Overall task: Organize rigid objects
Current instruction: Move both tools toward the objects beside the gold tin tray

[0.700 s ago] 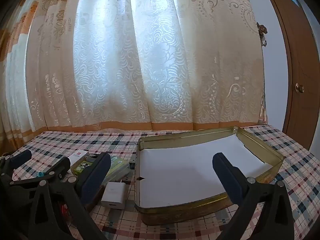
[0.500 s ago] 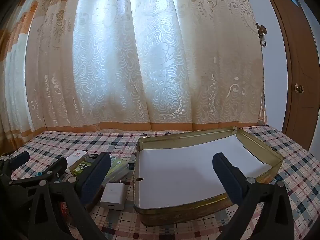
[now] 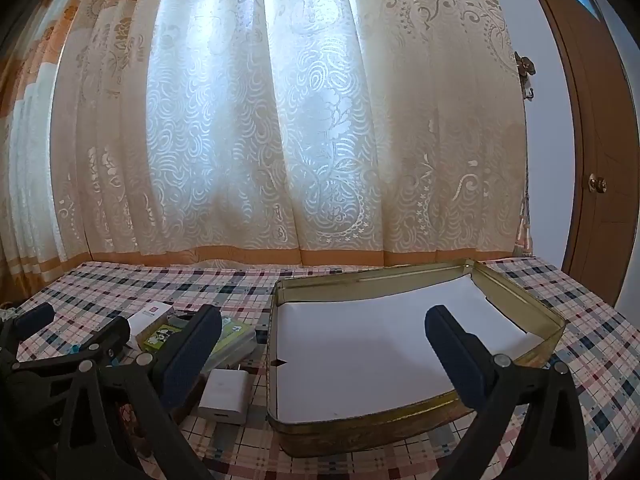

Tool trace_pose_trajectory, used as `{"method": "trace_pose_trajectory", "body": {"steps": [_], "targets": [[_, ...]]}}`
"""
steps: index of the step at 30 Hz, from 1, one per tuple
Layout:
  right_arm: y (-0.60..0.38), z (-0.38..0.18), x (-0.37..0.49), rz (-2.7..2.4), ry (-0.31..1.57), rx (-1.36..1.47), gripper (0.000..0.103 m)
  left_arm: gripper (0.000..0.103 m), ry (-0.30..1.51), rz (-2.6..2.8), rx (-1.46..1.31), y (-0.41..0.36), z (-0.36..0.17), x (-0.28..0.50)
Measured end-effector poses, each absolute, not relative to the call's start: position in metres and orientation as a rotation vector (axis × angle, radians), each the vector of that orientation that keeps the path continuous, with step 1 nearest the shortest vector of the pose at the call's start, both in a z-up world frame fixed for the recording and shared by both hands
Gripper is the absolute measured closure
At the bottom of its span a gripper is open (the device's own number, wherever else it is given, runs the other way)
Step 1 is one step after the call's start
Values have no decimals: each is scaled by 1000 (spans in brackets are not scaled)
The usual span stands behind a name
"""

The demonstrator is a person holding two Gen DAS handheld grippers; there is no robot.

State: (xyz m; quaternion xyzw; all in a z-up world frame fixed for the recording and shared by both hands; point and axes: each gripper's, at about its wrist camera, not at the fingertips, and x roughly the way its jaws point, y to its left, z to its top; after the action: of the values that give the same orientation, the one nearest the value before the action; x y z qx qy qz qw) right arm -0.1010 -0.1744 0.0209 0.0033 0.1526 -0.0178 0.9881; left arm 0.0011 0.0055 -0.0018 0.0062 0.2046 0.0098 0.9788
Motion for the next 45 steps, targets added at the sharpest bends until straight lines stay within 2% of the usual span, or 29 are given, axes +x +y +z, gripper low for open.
{"method": "trace_pose_trajectory", "body": {"steps": [45], "targets": [[-169,19,-101,26,328,11,0,0,453,50,-4,15,-3,0]]}}
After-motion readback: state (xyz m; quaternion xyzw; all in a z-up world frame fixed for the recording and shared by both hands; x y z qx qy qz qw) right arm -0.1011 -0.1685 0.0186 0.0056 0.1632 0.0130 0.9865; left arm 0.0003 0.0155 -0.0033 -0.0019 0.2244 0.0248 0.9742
